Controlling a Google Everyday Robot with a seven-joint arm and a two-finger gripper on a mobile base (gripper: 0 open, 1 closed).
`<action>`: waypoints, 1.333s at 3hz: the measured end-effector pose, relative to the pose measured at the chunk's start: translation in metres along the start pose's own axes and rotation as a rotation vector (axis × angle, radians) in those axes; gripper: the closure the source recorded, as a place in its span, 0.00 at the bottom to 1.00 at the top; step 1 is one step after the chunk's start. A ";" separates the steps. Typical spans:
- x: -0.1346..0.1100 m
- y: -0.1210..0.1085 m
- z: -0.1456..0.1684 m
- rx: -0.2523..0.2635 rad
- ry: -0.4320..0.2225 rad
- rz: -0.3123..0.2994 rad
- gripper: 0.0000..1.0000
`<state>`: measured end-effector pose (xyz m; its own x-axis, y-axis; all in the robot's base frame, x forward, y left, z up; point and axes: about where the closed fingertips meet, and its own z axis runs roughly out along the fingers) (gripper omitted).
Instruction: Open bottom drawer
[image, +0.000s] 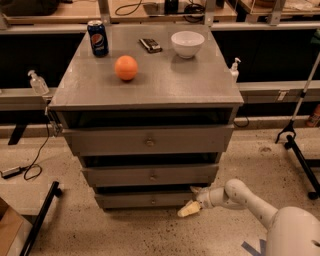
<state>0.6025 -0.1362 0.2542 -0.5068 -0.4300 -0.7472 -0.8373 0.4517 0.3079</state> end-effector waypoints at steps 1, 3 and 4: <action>0.002 -0.017 0.013 -0.015 -0.019 0.010 0.00; -0.014 -0.029 0.053 -0.071 -0.067 -0.009 0.00; -0.014 -0.029 0.053 -0.071 -0.067 -0.009 0.00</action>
Offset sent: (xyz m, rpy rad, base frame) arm 0.0555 0.0155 -0.0292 0.0764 -0.0205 0.0167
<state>0.6450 -0.1021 0.2244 -0.4862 -0.3796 -0.7871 -0.8555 0.3904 0.3401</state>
